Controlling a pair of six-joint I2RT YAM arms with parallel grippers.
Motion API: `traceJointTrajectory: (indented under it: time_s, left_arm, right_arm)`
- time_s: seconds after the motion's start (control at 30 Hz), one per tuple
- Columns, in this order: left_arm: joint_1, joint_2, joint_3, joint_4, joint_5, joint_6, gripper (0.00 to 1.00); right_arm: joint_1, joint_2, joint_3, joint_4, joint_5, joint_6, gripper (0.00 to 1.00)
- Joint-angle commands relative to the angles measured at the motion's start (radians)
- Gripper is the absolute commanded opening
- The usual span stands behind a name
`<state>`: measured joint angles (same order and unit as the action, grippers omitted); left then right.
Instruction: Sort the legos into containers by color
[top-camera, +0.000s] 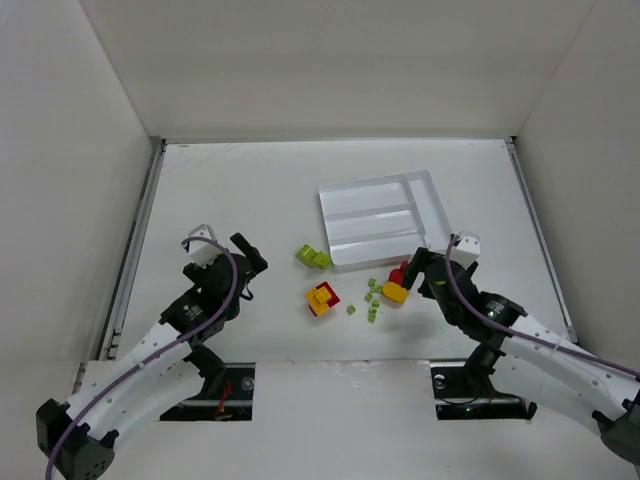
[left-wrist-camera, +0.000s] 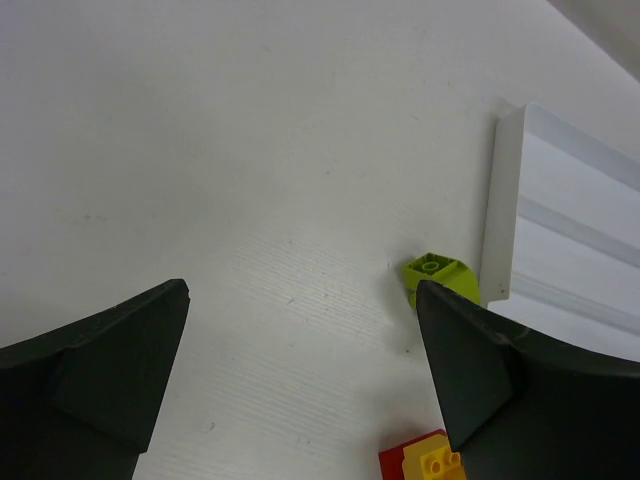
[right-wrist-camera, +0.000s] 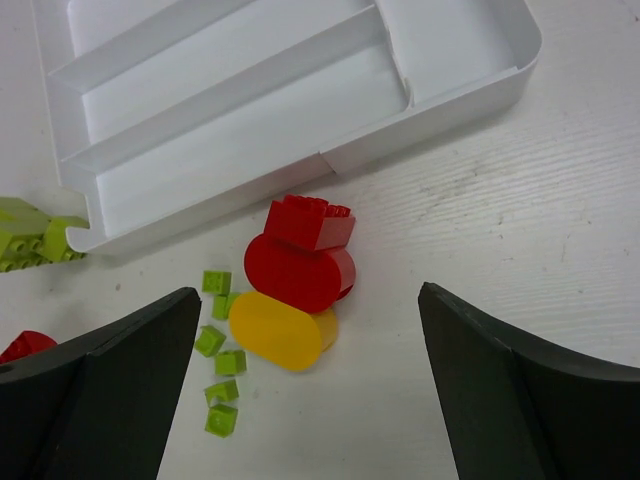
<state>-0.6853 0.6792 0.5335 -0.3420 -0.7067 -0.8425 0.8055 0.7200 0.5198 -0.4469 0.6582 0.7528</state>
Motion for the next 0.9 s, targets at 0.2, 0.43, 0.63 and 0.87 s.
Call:
traceJointTrajectory:
  time_s: [0.2, 0.43, 0.63, 0.87]
  left_arm:
    - [0.017, 0.002, 0.037, 0.099, 0.009, 0.102, 1.00]
    - [-0.042, 0.020, 0.025, 0.259, -0.077, 0.227, 1.00]
    - [-0.101, 0.011, 0.000, 0.360, -0.111, 0.352, 1.00]
    - [-0.131, 0.088, -0.024, 0.449, -0.073, 0.362, 0.24]
  right_arm:
    - [-0.010, 0.137, 0.020, 0.079, -0.009, -0.026, 1.00]
    - [-0.012, 0.229, 0.031, 0.120, -0.023, -0.030, 1.00]
    - [-0.015, 0.294, 0.028, 0.189, -0.028, -0.035, 0.98]
    - [-0.076, 0.381, 0.072, 0.263, -0.032, -0.078, 0.78]
